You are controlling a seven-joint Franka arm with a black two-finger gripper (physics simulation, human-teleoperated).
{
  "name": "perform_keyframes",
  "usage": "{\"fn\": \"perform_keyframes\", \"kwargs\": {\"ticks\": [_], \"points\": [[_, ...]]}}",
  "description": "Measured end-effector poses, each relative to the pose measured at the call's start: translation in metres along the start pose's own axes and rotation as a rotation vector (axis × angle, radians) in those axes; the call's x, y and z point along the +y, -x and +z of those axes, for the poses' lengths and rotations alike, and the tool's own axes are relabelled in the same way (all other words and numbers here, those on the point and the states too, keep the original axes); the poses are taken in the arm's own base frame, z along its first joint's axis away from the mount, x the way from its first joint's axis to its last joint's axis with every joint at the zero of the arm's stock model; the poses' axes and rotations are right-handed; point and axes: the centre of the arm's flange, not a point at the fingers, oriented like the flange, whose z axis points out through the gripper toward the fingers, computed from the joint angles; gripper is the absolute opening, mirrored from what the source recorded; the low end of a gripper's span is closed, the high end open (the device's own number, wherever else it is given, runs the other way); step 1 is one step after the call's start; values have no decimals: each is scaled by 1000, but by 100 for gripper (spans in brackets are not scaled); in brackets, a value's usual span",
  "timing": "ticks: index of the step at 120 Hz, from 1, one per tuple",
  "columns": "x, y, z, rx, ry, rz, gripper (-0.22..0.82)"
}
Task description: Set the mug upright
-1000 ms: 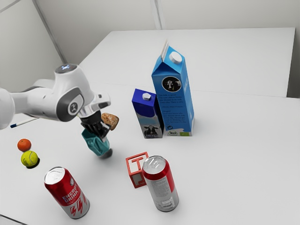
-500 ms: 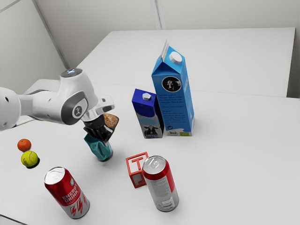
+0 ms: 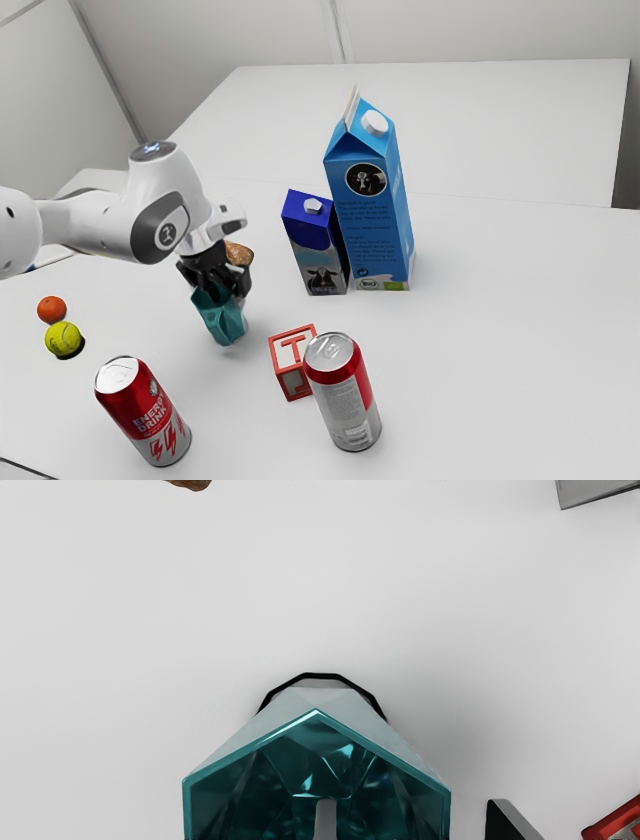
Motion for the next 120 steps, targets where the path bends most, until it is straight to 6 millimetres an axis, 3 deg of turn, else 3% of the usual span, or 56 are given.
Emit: {"fn": "perform_keyframes", "kwargs": {"ticks": [24,61,88,120], "points": [[7,-4,-27,33,6,6,47],[13,-13,-76,-3,36,-5,55],[21,-29,-144,1,49,5,57],[20,-40,-208,-9,53,5,58]]}}
